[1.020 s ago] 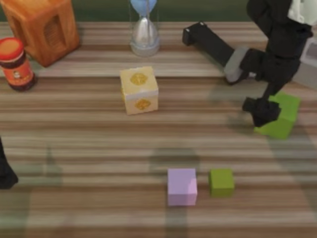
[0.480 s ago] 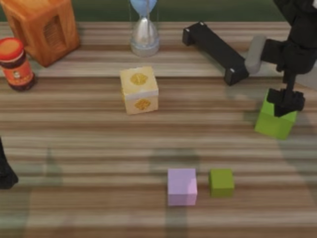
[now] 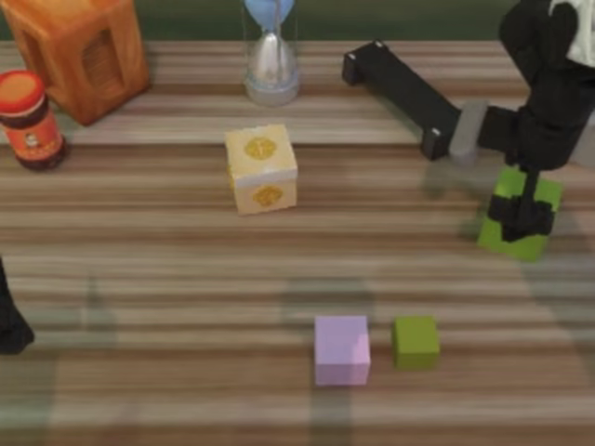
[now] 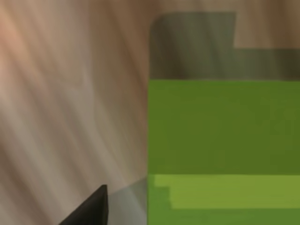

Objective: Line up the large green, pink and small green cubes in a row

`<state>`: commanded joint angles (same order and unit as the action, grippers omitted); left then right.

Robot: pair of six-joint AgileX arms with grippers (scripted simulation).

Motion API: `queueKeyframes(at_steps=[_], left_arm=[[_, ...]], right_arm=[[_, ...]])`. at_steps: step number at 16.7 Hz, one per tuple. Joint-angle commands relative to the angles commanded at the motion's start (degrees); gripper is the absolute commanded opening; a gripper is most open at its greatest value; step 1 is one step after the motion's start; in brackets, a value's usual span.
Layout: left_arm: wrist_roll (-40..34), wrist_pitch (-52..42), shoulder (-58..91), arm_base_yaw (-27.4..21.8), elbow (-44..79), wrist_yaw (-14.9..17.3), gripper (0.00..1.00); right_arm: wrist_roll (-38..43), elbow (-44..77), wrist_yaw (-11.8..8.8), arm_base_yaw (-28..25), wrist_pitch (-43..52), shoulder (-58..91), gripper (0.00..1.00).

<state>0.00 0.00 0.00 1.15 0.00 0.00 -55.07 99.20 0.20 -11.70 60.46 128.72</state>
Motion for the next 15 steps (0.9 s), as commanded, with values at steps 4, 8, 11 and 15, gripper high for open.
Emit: queueKeyframes(at_steps=[4,8,11,15], left_arm=[[0.0,0.0,0.0,0.0,0.0,0.0,1.0],[0.0,0.0,0.0,0.0,0.0,0.0,1.0],[0.0,0.0,0.0,0.0,0.0,0.0,1.0],[0.0,0.0,0.0,0.0,0.0,0.0,1.0]], right_arm=[[-0.02,-4.71,0.03,0.04,-6.91,2.18,1.0],[-0.03,-5.14,0.03,0.04,-7.51,2.39,1.0],[-0.03,-5.14,0.03,0.04,-7.51,2.39,0.85],[-0.03,-5.14,0.03,0.04,-7.51,2.39,0.55]])
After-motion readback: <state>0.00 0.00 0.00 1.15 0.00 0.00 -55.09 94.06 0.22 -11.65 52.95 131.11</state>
